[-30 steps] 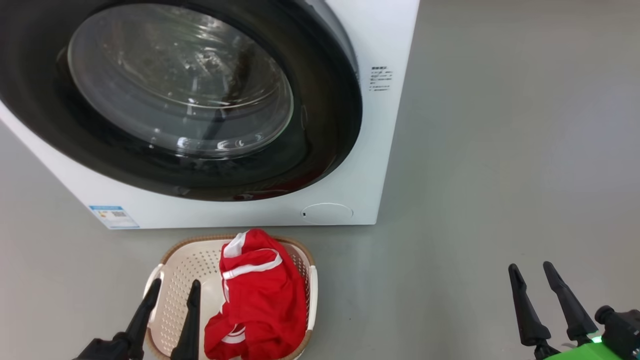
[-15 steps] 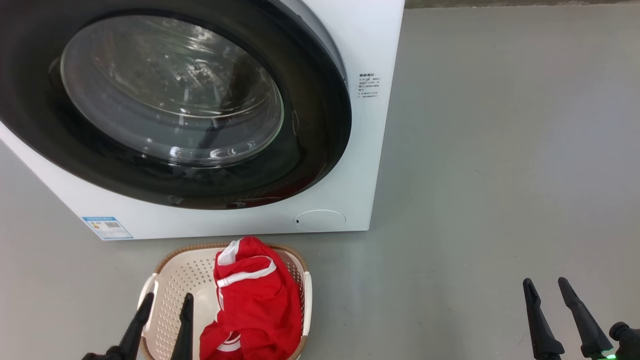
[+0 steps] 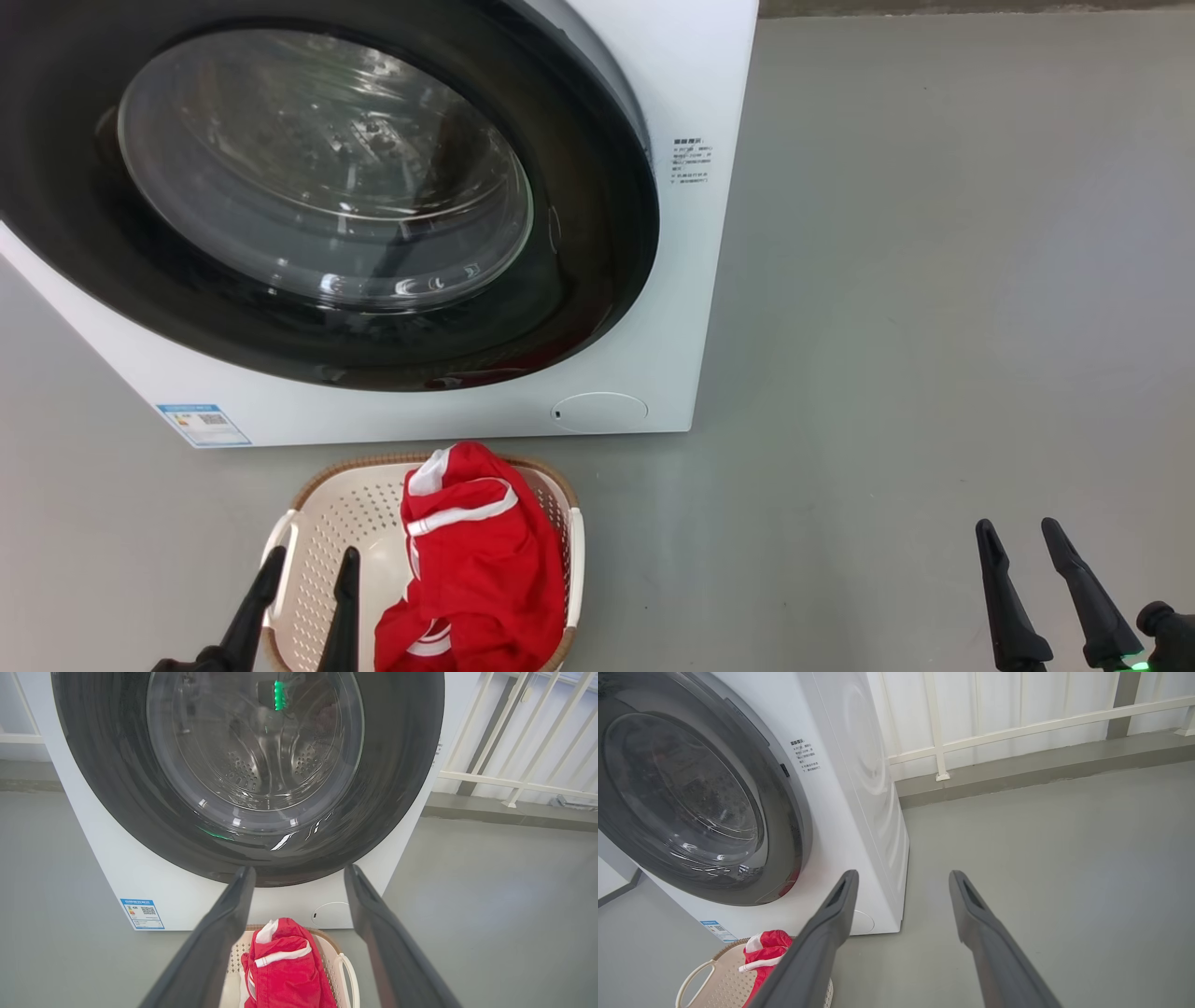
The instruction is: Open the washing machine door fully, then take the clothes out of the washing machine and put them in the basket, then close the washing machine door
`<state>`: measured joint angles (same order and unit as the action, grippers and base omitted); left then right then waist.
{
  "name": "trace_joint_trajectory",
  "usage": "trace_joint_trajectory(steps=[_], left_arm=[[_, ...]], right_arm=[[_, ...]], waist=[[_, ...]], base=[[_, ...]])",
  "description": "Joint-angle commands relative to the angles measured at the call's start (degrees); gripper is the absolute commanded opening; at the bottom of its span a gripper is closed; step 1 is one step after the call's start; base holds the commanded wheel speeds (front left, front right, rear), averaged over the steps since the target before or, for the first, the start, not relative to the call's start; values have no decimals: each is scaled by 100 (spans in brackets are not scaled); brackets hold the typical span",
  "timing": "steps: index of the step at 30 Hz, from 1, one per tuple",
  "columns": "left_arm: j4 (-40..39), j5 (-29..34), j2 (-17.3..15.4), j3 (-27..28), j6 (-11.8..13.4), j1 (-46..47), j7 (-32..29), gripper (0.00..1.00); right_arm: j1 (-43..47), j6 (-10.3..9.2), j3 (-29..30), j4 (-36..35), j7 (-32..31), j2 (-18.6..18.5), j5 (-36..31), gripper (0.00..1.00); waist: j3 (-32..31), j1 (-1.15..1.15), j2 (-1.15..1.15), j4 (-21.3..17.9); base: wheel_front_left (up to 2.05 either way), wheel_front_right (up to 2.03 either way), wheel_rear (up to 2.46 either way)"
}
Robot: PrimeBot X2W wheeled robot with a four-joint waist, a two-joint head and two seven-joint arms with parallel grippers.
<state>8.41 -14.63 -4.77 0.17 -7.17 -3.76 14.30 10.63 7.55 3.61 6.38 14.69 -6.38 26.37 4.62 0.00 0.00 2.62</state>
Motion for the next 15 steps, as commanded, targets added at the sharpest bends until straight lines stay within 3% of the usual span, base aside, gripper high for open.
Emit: trace_joint_trajectory(steps=[1,6,7,15], left_arm=[[-169,-13,-59,190,-32,60,70,100],[-177,-42,-53,180,-32,67,70,100],[-14,-22,3,-10,0,-2,0,0],[483,-102,171,-81,8,-6,-34,0]], right_arm=[[-33,-6,-96,-143,31,-99,-99,100],[-39,-6,-106,-144,31,-102,-99,100],[0,0,-6,6,-1,1,0,0],[-13,0,-85,510,-24,215,85,0]], waist=[[-3,0,0,8],[-1,0,0,33],[-1,0,0,33],[-1,0,0,32]], base=[[0,0,0],[0,0,0],[0,0,0],[0,0,0]])
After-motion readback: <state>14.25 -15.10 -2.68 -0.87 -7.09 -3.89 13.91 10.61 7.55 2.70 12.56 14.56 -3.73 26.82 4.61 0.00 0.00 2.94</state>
